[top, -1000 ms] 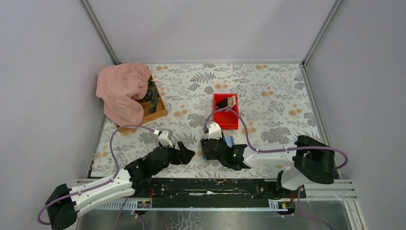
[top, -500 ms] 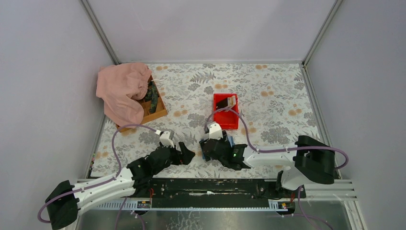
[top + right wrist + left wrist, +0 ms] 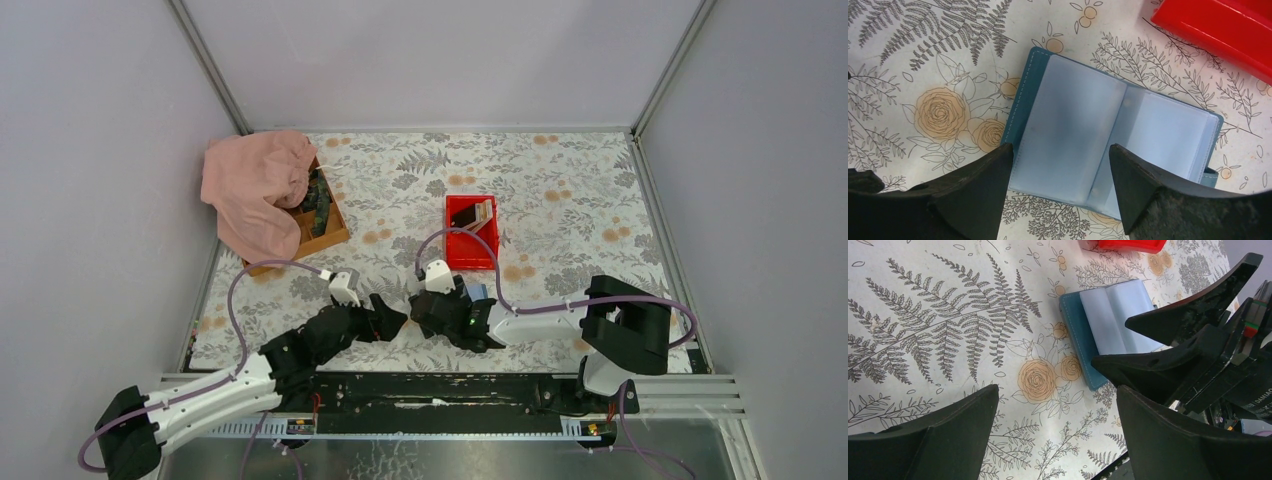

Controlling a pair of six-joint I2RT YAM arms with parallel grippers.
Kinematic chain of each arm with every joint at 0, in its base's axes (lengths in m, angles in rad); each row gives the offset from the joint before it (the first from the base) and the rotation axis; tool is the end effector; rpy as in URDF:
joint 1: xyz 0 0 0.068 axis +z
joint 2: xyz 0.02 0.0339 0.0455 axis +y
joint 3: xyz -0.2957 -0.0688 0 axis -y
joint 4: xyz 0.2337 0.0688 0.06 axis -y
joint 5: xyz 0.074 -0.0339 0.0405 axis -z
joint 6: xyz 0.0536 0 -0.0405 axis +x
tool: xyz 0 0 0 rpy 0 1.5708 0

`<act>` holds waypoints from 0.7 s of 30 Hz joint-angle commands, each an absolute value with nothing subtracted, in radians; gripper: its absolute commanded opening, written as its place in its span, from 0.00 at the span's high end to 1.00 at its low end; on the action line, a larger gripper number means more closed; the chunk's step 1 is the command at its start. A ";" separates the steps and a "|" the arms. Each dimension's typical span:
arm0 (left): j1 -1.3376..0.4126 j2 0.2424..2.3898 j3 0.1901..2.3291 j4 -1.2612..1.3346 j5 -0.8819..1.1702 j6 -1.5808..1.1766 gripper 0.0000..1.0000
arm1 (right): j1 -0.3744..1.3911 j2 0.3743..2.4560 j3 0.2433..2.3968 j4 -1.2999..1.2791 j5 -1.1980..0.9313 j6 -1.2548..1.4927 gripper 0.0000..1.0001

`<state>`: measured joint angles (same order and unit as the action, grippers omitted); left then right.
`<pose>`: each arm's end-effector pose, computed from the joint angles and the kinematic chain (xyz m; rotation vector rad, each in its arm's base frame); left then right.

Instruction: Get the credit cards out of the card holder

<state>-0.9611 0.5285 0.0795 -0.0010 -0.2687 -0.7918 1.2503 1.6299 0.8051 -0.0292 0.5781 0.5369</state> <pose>0.0772 -0.0856 0.1606 0.0001 2.1074 -0.8310 0.1281 0.2928 0.1881 -0.5511 2.1971 0.2377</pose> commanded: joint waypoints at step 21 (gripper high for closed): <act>-0.951 0.606 0.082 0.088 -0.246 -0.781 0.05 | 1.191 1.419 0.690 -0.078 0.650 0.606 0.25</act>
